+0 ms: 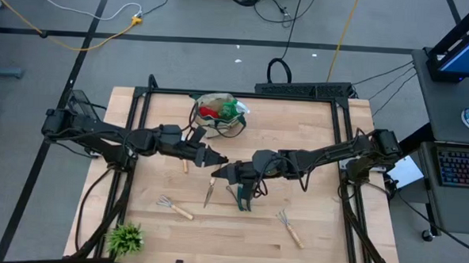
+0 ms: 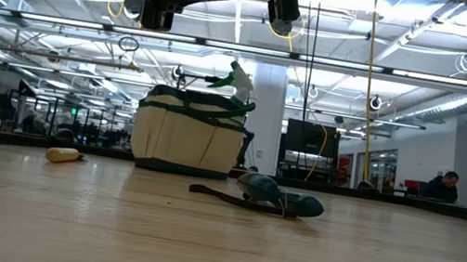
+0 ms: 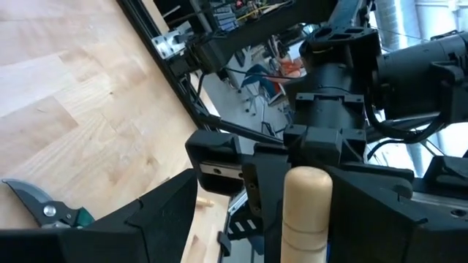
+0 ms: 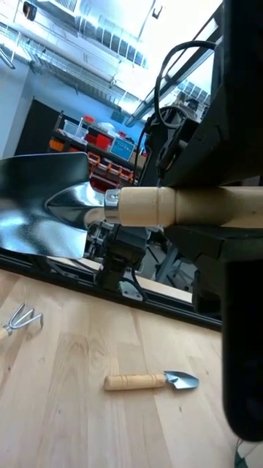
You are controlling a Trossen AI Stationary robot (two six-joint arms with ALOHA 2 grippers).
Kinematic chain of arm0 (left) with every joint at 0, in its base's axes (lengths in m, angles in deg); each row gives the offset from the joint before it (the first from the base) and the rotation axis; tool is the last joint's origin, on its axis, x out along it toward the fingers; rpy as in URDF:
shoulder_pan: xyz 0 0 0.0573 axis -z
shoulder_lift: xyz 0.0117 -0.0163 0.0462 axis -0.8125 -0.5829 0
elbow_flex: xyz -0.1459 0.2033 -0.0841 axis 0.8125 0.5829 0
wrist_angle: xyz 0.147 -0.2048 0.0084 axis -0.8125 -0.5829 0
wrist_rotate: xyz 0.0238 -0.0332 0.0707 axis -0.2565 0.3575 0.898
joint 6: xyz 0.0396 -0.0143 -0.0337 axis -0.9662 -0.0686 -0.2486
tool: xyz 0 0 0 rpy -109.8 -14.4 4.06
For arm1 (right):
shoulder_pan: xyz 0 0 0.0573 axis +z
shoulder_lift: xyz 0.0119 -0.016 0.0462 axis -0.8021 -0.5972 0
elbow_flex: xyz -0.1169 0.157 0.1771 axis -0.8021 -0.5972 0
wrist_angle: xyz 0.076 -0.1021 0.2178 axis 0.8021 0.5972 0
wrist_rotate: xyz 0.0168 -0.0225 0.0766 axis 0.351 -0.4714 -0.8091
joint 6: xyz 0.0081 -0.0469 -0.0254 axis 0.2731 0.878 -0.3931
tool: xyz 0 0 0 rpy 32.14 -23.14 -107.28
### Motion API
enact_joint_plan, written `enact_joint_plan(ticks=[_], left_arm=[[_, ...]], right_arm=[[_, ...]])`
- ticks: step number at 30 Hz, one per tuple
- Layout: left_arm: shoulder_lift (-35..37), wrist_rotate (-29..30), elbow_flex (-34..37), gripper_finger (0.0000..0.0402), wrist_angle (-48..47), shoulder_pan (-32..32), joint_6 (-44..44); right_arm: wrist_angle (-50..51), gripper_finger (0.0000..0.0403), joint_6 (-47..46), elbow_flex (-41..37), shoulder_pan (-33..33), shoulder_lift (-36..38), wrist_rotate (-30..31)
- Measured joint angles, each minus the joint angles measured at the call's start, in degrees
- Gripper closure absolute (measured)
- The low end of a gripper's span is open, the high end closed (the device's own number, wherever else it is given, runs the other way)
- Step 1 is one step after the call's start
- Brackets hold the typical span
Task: Pick & Place Garden tools in Gardening bag
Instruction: Put the right trowel into the gardening bag
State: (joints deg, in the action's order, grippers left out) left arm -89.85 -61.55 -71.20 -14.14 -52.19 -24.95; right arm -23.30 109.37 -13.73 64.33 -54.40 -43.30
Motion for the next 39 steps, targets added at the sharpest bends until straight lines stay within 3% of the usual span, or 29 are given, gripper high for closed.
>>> enact_joint_plan(ticks=[4,14,32,39], left_arm=[[0.0,0.0,0.0,0.0140,0.0,0.0,-0.1],[0.1,-1.5,-0.1,0.0328,0.7,0.0,-2.4],[0.0,-3.2,-0.1,0.0333,3.0,0.0,-5.1],[0.0,-3.3,-0.1,0.0333,2.9,0.0,-5.8]], right_arm=[[0.0,0.0342,0.0,0.0,0.0,0.0,-0.1],[0.4,0.0341,-0.2,-0.1,0.0,-0.1,-0.1],[-0.2,0.0339,0.3,-0.1,0.0,-0.1,1.5],[-0.2,0.0317,-4.1,-0.1,0.3,-0.1,1.6]])
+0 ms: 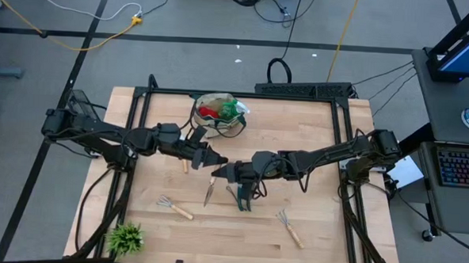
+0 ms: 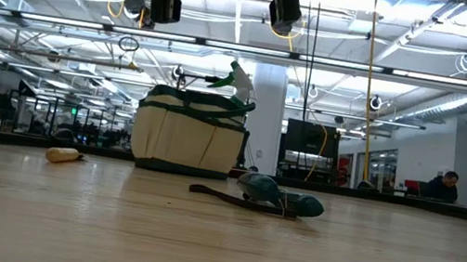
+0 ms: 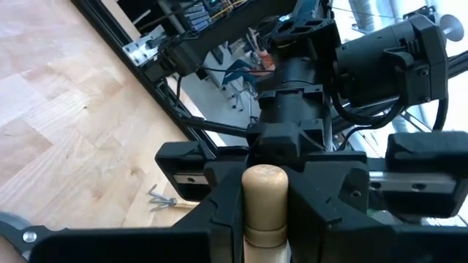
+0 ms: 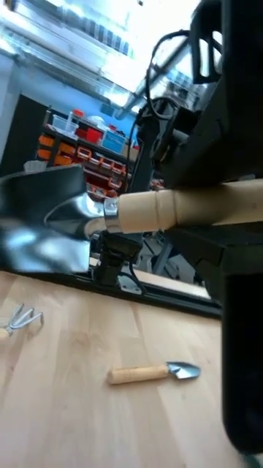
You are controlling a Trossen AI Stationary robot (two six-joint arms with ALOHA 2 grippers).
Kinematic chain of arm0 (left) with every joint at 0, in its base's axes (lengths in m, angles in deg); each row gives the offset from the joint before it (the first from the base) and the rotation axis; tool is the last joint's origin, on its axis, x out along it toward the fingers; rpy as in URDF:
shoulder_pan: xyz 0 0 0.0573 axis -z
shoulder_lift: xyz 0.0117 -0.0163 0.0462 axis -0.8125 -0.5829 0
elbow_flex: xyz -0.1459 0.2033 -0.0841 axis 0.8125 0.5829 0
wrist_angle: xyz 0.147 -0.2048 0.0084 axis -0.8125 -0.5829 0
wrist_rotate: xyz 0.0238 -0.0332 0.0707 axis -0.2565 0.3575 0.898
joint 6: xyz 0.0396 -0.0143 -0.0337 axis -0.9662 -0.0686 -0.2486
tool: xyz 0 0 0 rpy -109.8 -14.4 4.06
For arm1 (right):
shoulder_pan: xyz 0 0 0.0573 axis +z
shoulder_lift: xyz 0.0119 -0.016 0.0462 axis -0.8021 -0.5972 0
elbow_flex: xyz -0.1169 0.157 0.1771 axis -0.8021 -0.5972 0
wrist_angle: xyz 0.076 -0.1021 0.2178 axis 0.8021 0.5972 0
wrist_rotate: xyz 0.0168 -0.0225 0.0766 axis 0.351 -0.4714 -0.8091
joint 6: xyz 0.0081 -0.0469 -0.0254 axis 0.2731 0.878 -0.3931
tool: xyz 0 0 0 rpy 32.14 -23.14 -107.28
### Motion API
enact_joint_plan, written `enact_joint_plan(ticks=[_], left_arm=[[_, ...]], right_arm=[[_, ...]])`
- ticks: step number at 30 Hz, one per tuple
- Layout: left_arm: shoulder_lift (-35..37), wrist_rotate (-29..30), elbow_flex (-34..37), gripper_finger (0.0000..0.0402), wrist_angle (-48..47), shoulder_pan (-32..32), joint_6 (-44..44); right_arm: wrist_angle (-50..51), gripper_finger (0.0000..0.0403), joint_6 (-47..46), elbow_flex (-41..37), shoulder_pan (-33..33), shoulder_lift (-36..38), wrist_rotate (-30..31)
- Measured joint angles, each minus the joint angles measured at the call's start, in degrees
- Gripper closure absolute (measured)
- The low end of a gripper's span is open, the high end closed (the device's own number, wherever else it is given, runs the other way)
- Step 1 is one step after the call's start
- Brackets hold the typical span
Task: Pick & Place Garden tools in Gardening bag
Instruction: Put the right trowel into the gardening bag
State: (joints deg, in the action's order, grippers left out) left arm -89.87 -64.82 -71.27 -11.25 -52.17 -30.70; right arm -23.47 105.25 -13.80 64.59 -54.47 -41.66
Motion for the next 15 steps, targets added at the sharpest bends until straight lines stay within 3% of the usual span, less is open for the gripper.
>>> enact_joint_plan(ticks=[15], left_arm=[[0.1,-0.6,0.0,0.0333,-2.9,0.0,-1.1]], right_arm=[[0.3,0.0254,-9.0,0.0,0.1,0.1,0.0]])
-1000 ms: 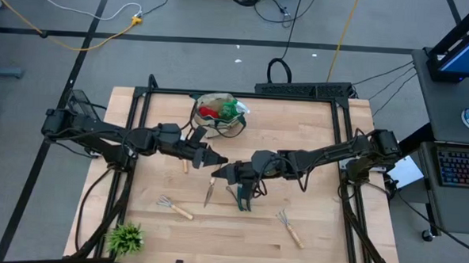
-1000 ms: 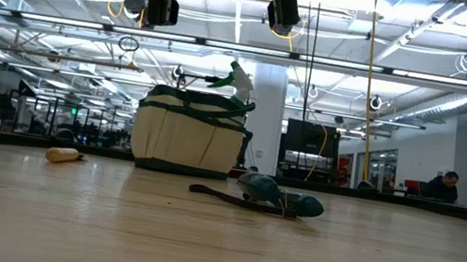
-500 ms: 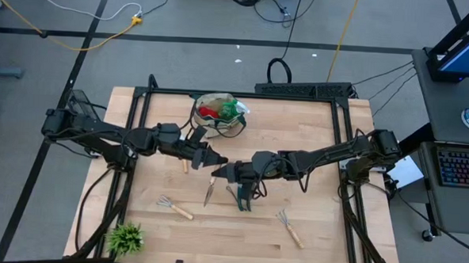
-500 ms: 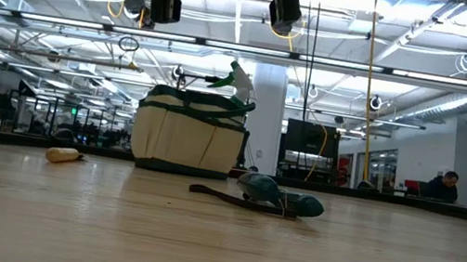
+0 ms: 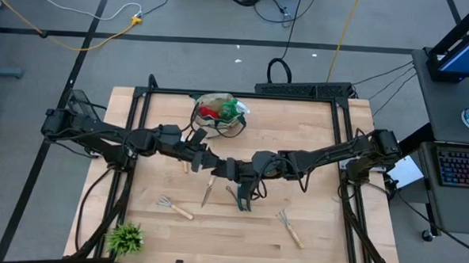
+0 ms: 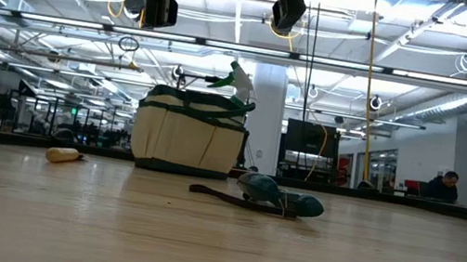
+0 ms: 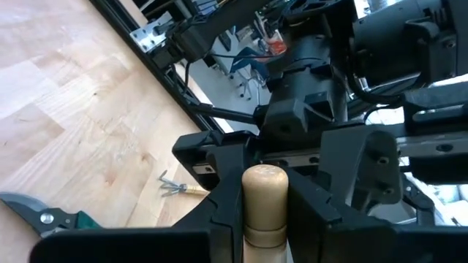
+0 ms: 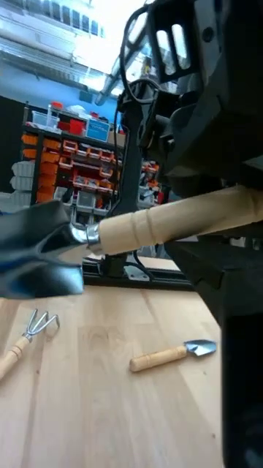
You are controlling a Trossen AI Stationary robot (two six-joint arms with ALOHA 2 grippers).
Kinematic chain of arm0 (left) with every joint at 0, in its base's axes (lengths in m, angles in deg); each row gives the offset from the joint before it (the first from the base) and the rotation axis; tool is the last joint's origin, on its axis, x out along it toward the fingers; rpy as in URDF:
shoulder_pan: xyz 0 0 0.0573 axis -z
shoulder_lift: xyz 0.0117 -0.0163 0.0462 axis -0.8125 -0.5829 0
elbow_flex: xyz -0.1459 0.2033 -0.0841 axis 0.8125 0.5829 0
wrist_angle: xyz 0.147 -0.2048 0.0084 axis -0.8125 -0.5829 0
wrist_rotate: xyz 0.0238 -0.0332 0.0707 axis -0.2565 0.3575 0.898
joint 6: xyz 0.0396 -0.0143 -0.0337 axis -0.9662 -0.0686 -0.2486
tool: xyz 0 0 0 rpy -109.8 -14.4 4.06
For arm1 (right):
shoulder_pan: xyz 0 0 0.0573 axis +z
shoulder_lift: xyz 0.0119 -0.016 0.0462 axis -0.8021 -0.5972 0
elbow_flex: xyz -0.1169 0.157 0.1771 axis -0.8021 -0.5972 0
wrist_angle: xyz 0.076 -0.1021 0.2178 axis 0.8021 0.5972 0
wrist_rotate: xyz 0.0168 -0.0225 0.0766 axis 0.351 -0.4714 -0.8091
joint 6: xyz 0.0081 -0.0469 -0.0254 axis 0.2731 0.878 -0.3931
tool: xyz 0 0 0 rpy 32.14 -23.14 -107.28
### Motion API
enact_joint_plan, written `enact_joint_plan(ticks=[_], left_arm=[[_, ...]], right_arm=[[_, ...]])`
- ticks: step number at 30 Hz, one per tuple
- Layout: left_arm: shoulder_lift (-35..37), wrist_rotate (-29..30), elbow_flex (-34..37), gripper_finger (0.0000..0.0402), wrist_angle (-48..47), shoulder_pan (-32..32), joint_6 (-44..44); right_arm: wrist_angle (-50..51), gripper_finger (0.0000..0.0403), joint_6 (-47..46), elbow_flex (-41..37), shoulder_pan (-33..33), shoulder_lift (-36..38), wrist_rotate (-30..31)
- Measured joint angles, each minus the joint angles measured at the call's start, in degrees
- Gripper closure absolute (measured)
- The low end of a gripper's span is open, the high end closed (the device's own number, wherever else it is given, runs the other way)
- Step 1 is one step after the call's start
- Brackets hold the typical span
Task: Pick & Place Garden tools in Gardening bag
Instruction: Put the right trowel into the gardening bag
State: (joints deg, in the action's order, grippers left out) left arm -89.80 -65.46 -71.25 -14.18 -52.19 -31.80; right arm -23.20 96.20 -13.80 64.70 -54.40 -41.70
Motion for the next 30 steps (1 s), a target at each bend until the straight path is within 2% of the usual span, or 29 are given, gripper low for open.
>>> enact_joint_plan(ticks=[7,13,17,21,25,30], left_arm=[[0.0,-0.2,0.0,0.0333,-2.6,-1.9,-0.3],[0.0,-0.6,0.1,0.0333,-6.3,-3.7,-0.6],[0.0,-0.6,0.1,0.0333,-8.3,-5.0,-0.5],[0.0,-0.6,0.1,0.0333,-8.7,-6.3,-1.3],[0.9,-0.5,0.1,0.0333,-8.5,-7.3,-1.9],[3.3,2.3,0.1,0.0333,-8.3,-8.2,-4.1]], right_arm=[[1.6,0.0237,-1.6,0.0,0.0,0.0,1.6],[4.5,0.0239,-5.9,0.0,1.7,0.1,10.5],[5.5,0.0242,-10.5,-0.3,2.4,0.1,14.1],[5.8,0.0241,-13.5,-2.3,2.4,0.6,16.8],[5.6,0.0242,-16.9,-4.6,2.4,0.8,22.0],[5.8,0.0247,-23.1,-7.8,1.7,0.8,27.3]])
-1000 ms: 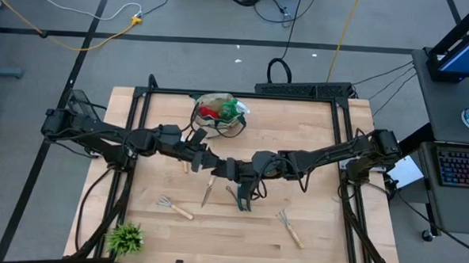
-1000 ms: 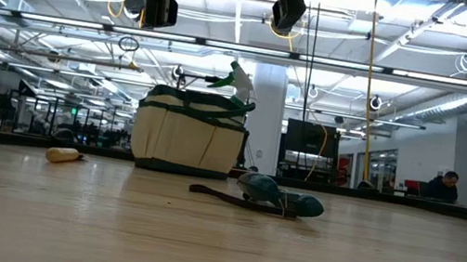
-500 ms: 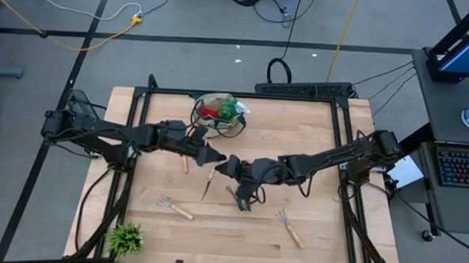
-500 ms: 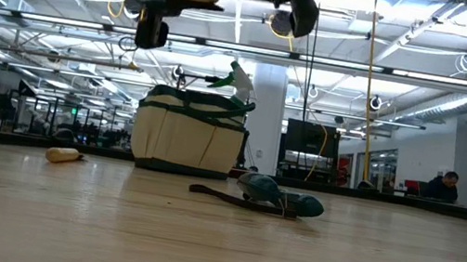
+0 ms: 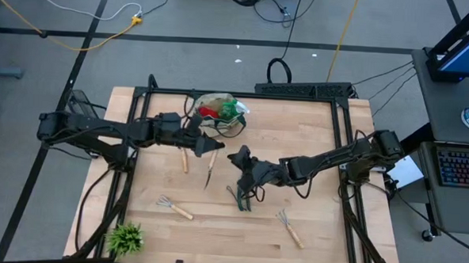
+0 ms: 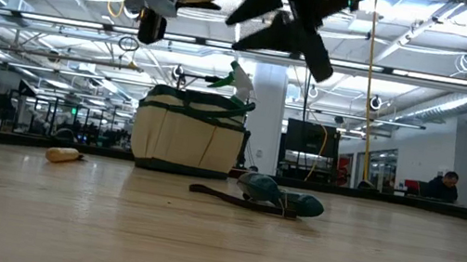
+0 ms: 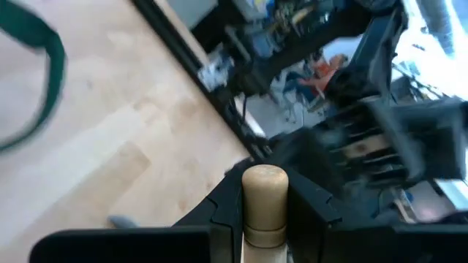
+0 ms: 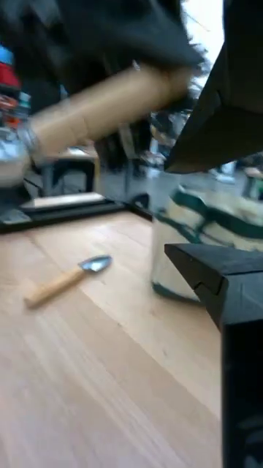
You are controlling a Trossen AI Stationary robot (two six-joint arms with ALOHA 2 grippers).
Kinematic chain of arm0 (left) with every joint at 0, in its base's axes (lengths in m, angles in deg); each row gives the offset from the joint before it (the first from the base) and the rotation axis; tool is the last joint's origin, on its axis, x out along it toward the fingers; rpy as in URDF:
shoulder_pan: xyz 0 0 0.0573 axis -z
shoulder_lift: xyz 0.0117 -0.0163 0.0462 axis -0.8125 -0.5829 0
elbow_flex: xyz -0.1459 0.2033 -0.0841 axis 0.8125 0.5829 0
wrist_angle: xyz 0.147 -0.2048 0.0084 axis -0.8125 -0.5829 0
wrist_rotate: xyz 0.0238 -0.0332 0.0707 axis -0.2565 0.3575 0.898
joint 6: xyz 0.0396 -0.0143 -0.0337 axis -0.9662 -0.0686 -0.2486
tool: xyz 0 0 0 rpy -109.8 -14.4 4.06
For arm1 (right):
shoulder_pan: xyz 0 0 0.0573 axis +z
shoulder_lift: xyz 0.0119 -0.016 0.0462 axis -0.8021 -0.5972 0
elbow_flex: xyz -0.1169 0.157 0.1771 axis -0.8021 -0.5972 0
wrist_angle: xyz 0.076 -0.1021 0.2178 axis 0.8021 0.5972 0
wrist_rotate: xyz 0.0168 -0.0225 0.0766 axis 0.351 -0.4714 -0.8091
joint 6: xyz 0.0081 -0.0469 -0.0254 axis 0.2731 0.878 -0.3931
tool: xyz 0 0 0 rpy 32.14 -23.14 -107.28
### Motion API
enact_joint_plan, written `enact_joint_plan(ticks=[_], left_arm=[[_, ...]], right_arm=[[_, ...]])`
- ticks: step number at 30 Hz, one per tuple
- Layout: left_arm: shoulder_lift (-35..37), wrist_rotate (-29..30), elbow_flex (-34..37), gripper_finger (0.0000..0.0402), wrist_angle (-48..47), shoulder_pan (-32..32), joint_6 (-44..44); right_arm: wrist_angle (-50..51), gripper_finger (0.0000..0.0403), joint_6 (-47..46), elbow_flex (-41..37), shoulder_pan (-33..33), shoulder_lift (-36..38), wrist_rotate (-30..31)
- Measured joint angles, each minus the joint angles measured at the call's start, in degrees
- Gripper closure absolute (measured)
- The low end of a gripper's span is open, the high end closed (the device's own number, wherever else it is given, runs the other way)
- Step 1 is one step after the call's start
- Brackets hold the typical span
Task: Pick & Place Garden tools in Gardening bag
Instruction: Put the right trowel into the gardening bag
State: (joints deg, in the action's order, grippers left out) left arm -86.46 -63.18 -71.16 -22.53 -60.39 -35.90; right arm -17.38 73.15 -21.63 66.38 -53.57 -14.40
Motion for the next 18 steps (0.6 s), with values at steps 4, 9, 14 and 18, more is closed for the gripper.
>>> enact_joint_plan(ticks=[4,9,14,18], left_arm=[[2.7,4.1,0.0,0.0333,-0.1,-0.4,-3.0],[5.5,11.1,0.0,0.0333,0.4,-0.8,-7.4],[6.7,18.6,0.0,0.0333,2.9,-0.8,-13.3],[6.8,24.3,0.0,0.0333,6.8,-0.9,-18.7]], right_arm=[[1.1,0.0247,-4.4,-2.9,-1.1,0.9,2.7],[6.0,0.0248,-14.7,-7.1,-3.0,4.0,2.3],[11.4,0.0248,-25.5,-11.4,-4.7,8.6,2.2],[17.5,0.0248,-35.6,-13.8,-6.2,12.7,-2.4]])
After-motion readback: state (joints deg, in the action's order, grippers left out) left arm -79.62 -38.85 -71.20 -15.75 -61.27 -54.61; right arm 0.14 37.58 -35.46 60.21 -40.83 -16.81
